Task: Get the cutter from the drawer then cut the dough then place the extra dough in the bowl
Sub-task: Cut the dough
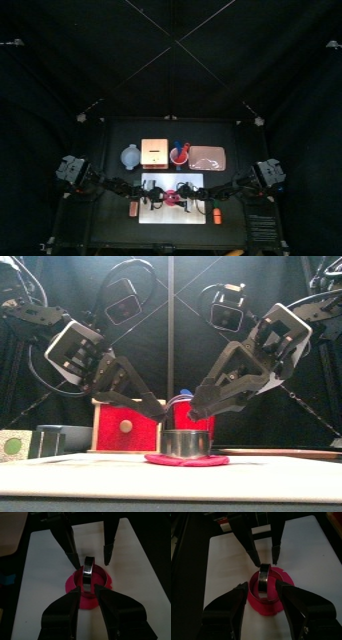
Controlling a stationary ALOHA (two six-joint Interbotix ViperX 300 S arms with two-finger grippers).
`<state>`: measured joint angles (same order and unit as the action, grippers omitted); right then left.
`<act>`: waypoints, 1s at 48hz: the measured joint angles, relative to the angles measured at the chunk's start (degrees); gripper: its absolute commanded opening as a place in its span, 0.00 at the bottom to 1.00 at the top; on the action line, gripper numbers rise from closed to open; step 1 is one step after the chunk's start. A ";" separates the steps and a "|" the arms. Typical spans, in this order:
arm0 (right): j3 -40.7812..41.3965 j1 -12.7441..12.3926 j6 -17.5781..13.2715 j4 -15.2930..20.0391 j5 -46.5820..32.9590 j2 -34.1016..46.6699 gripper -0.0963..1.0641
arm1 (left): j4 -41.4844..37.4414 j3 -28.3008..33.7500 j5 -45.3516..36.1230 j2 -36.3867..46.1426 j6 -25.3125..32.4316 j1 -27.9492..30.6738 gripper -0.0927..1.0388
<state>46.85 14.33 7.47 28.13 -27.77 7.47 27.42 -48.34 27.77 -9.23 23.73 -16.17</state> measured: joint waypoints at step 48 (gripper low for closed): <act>-3.34 -1.85 -0.09 -2.46 9.14 -1.14 0.80 | -0.70 0.62 0.26 -4.22 0.18 0.79 0.57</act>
<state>43.51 12.48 7.38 25.66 -18.63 6.33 26.72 -47.72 28.04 -13.45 23.91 -15.38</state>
